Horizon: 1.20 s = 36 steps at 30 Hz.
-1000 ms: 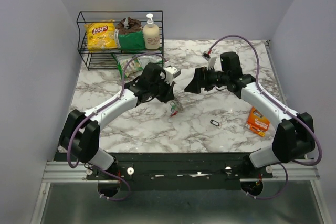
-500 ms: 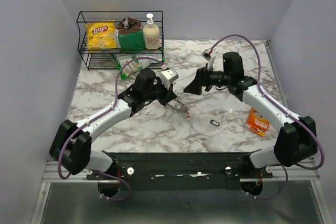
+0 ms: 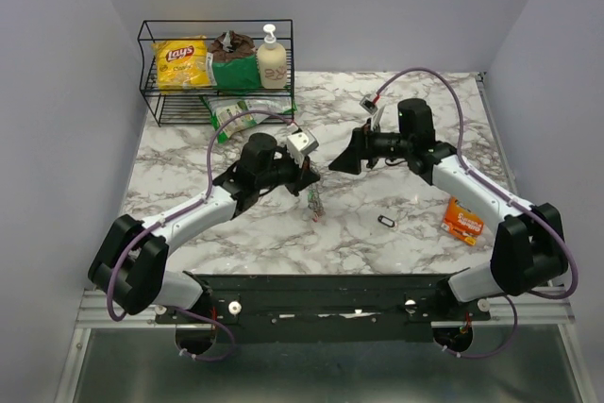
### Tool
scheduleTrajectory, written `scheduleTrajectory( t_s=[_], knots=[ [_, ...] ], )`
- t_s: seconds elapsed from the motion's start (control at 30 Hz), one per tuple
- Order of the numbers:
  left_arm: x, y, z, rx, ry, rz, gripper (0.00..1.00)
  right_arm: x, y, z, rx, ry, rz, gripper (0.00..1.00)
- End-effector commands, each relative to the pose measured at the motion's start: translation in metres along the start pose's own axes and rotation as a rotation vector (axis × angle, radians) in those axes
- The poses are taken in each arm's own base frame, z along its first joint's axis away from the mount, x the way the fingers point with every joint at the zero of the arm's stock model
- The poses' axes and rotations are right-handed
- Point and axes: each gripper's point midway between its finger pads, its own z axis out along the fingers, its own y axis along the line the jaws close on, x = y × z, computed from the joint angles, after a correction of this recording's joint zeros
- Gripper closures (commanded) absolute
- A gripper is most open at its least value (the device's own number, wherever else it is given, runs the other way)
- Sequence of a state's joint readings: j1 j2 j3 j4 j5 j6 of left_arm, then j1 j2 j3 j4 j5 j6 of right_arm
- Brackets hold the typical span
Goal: Put the keys on the keyring
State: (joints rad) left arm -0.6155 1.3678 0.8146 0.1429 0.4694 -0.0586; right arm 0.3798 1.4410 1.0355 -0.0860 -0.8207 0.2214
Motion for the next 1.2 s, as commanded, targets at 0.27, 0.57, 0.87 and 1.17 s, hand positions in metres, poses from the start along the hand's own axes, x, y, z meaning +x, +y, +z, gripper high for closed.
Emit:
scheduleTrajectory(
  t_s=[0.27, 0.57, 0.87, 1.17],
  knots=[
    [-0.005, -0.005, -0.003, 0.012, -0.168, 0.027, 1.0, 0.006, 0.008, 0.01, -0.109, -0.021, -0.033, 0.1],
    [-0.005, -0.008, 0.002, 0.04, -0.211, 0.001, 1.0, 0.009, 0.018, 0.01, -0.185, -0.035, -0.037, 0.14],
    [-0.008, -0.014, -0.002, 0.063, -0.294, -0.015, 1.0, 0.013, 0.022, 0.011, -0.225, -0.079, -0.003, 0.29],
    [-0.006, -0.017, -0.001, 0.088, -0.32, -0.031, 1.0, 0.026, 0.018, 0.015, -0.242, -0.065, 0.031, 0.43]
  ],
)
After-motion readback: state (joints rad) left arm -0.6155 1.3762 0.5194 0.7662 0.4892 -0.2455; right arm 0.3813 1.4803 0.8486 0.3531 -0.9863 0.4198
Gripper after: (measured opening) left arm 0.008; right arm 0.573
